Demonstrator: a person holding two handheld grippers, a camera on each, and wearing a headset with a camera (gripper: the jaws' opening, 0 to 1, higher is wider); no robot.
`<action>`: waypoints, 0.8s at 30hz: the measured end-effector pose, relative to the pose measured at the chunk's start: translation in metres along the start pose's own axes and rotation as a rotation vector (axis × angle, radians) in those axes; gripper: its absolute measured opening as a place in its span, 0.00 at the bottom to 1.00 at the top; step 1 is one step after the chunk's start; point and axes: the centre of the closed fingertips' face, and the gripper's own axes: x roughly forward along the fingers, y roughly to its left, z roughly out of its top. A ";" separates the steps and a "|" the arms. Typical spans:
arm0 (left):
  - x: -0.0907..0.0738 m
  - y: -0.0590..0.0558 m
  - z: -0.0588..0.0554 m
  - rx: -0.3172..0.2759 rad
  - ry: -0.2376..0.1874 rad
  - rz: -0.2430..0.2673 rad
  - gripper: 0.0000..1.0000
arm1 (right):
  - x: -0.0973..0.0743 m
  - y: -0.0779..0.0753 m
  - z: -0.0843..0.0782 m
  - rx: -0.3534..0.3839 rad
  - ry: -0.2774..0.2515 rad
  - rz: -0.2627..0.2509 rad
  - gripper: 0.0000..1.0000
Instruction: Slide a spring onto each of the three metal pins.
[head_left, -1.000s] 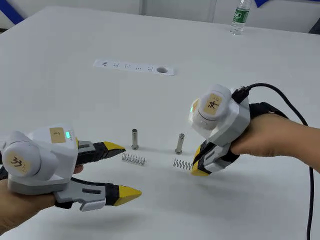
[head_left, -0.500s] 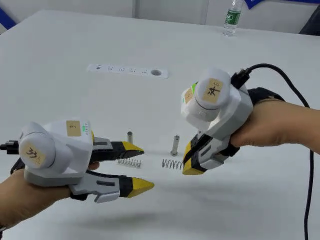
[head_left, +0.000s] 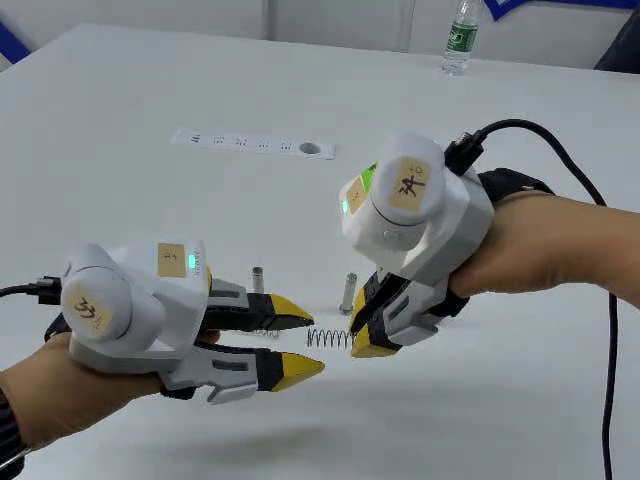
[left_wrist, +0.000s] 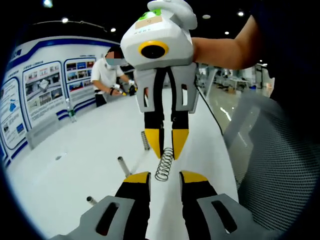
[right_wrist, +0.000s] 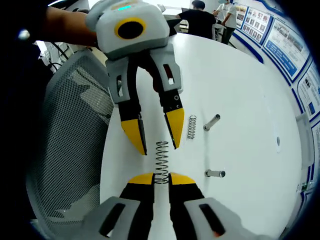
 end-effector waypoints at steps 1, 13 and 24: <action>0.000 -0.001 0.000 0.003 0.000 -0.002 0.23 | 0.000 0.000 0.000 -0.002 0.000 0.000 0.12; 0.001 -0.004 0.001 0.040 0.004 -0.016 0.12 | -0.005 0.006 0.003 -0.036 0.010 0.014 0.12; 0.002 -0.006 0.002 0.053 0.009 -0.016 0.11 | -0.024 0.009 0.022 -0.070 -0.025 -0.015 0.12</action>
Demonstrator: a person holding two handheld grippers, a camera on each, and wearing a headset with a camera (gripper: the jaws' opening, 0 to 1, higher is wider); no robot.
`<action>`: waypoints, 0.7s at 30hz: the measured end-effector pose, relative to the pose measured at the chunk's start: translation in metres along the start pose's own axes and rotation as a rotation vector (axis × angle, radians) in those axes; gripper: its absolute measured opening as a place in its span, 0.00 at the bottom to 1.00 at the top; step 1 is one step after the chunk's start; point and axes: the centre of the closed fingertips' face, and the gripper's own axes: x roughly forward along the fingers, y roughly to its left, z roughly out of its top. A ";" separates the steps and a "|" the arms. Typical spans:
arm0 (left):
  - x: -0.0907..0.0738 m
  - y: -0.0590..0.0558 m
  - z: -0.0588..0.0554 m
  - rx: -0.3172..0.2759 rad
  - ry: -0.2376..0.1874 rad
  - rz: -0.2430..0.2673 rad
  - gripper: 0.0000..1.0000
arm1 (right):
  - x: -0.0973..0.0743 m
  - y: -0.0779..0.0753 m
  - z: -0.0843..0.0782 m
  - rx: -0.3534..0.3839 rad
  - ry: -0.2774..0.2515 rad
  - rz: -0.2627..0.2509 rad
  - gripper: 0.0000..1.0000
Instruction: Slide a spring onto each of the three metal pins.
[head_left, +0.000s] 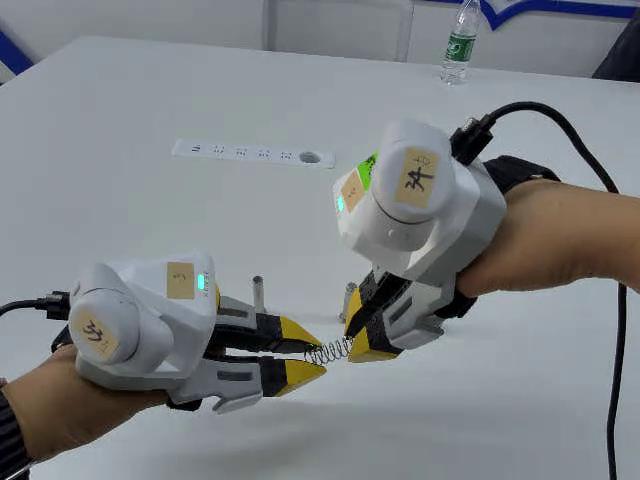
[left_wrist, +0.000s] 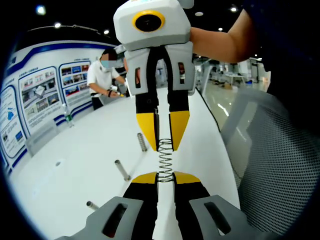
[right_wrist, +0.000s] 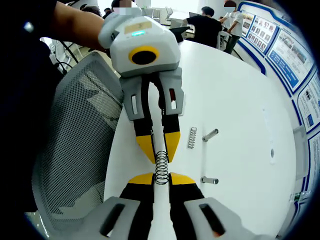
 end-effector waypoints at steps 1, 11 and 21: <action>0.000 0.000 0.000 0.000 -0.001 0.000 0.11 | -0.002 0.000 0.003 -0.003 -0.008 -0.004 0.12; 0.001 0.002 0.003 0.001 -0.012 0.007 0.11 | -0.004 -0.001 0.025 -0.032 -0.047 -0.028 0.12; -0.001 0.005 0.004 -0.014 -0.026 0.020 0.10 | 0.001 -0.004 0.020 -0.001 -0.046 -0.016 0.14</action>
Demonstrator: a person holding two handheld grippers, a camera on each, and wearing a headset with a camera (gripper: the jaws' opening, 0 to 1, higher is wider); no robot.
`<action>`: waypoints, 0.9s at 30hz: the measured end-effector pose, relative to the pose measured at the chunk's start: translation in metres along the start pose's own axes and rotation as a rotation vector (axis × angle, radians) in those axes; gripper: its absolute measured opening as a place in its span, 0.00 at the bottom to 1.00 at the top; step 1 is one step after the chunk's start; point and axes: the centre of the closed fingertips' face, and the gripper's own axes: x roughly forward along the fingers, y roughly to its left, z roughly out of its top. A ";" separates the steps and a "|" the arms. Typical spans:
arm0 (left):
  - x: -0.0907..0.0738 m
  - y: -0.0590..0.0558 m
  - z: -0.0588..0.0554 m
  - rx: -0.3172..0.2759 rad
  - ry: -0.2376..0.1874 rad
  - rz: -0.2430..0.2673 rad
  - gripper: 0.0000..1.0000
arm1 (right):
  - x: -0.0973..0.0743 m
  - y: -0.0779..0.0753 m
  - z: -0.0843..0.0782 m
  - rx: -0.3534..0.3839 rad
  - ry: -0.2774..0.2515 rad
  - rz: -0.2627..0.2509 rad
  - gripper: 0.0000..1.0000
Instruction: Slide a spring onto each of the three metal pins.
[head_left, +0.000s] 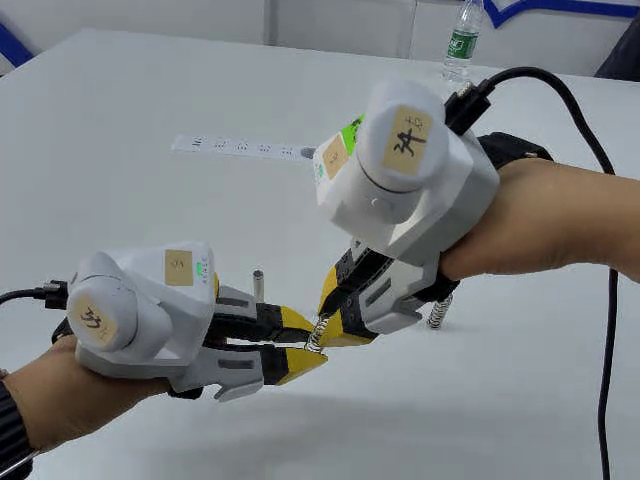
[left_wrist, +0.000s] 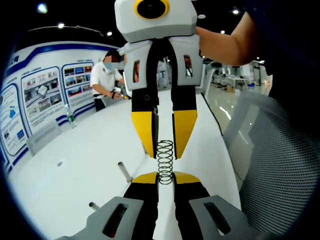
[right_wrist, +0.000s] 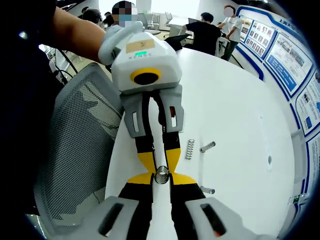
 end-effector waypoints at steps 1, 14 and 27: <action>0.000 0.000 0.001 -0.001 -0.003 0.001 0.10 | 0.001 0.001 0.000 0.005 -0.001 0.004 0.14; 0.000 0.000 0.008 0.003 -0.019 -0.003 0.10 | 0.007 -0.001 -0.001 0.015 -0.011 0.004 0.13; -0.006 0.006 0.004 -0.033 -0.015 0.021 0.18 | 0.003 -0.008 -0.004 0.019 0.002 -0.013 0.12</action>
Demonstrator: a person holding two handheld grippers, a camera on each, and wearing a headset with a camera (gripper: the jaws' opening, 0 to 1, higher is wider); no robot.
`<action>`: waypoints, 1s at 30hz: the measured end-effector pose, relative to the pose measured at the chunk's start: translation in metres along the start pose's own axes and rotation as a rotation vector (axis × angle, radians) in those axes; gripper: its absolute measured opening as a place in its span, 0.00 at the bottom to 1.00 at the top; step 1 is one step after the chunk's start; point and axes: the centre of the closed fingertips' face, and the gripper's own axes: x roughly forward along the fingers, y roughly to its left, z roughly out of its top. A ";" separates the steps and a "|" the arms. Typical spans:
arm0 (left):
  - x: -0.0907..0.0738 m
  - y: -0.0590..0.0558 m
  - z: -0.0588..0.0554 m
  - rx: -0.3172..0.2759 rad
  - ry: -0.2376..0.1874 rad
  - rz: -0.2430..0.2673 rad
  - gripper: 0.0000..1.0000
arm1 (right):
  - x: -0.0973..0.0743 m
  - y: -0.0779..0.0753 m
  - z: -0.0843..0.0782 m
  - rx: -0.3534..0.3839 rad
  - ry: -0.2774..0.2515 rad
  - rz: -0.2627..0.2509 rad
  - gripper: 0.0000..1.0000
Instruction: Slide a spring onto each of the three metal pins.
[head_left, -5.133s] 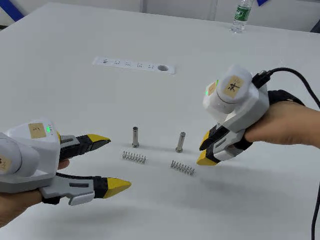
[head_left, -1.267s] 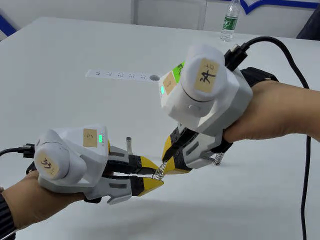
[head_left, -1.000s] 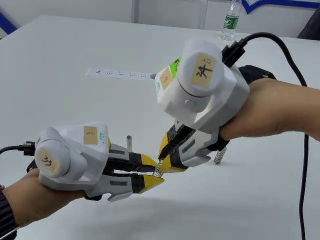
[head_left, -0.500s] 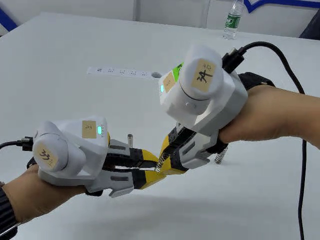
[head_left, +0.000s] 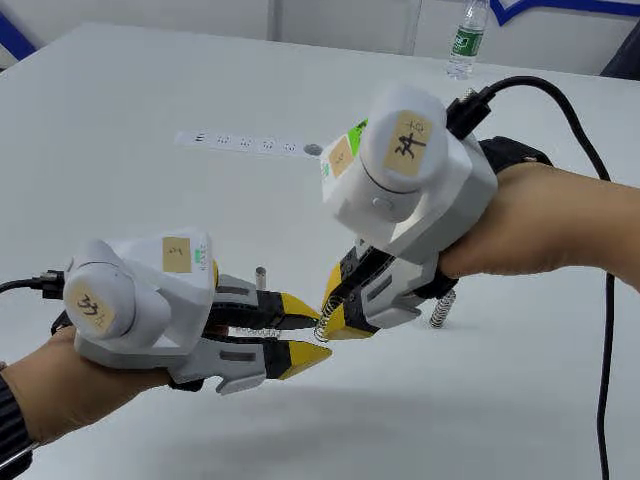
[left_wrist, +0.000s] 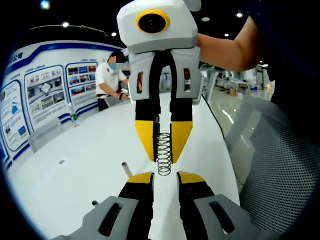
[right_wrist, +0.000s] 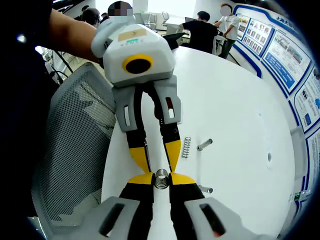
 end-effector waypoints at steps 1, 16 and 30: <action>-0.002 0.002 -0.001 -0.006 0.003 0.005 0.19 | -0.001 -0.001 -0.001 0.002 0.004 -0.001 0.12; -0.033 0.016 -0.022 -0.140 0.007 0.093 0.34 | -0.014 -0.016 -0.021 0.039 0.032 -0.031 0.12; -0.054 0.033 -0.041 -0.192 0.015 0.200 0.48 | -0.028 -0.043 -0.029 0.072 0.041 -0.077 0.12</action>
